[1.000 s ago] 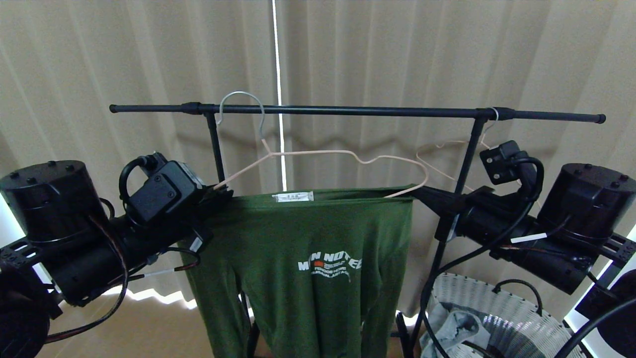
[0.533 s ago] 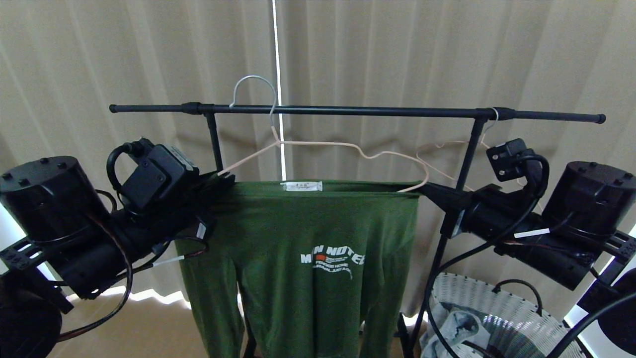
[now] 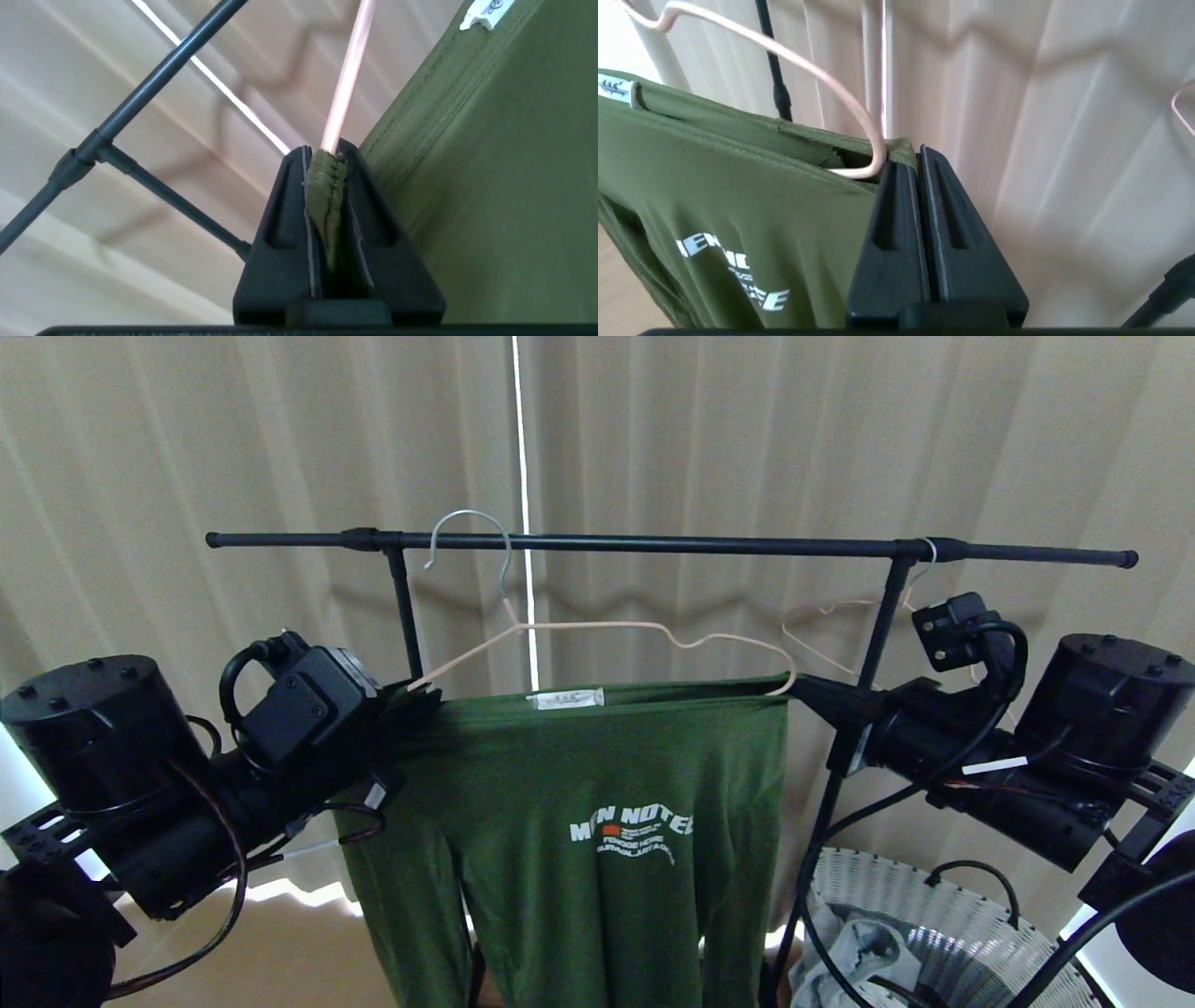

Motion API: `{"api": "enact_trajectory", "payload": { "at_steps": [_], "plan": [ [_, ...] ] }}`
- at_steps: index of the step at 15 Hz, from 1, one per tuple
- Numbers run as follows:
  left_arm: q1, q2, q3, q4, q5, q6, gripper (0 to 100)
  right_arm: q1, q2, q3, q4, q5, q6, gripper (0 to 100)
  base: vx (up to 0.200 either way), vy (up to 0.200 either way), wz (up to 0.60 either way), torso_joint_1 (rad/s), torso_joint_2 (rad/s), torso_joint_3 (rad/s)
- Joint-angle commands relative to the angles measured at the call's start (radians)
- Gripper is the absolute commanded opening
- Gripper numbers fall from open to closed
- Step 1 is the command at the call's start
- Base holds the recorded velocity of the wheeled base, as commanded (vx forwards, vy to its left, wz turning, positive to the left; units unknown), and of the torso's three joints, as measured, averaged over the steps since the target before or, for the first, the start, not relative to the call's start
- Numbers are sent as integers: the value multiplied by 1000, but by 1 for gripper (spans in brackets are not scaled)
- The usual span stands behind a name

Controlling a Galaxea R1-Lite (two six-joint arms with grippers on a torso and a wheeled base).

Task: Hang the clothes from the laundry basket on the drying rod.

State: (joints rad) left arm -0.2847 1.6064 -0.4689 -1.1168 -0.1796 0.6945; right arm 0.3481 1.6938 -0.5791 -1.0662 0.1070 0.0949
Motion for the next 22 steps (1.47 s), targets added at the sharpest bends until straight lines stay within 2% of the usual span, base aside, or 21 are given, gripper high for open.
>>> {"api": "enact_trajectory", "payload": {
  "at_steps": [1,10,13,15,17,18,20,22],
  "plan": [
    [9,3,1,2,3,5,0,-1,10,-4,-1,-3,0,0,0,0,0,0,0,0],
    [27,18,26,2,3,111,0,9,9,-1,6,-3,-40,0,0,0,0,0,0,0],
    [19,41,18,2,3,109,0,68,0,7,34,-4,-43,0,0,0,0,0,0,0],
    [9,52,3,-11,6,88,0,143,-29,4,111,-3,-83,0,0,0,0,0,0,0],
    [-4,72,-5,-43,11,39,0,223,-33,-8,150,-4,-121,0,0,0,0,0,0,0],
    [-19,84,-5,-80,40,-1,0,259,-23,-10,157,-4,-149,0,0,0,0,0,0,0],
    [-53,98,-2,-141,88,-44,0,273,-19,-16,192,-4,-172,0,0,0,0,0,0,0],
    [-62,101,6,-173,107,-44,0,273,-25,-25,216,-3,-179,0,0,0,0,0,0,0]
  ]
}}
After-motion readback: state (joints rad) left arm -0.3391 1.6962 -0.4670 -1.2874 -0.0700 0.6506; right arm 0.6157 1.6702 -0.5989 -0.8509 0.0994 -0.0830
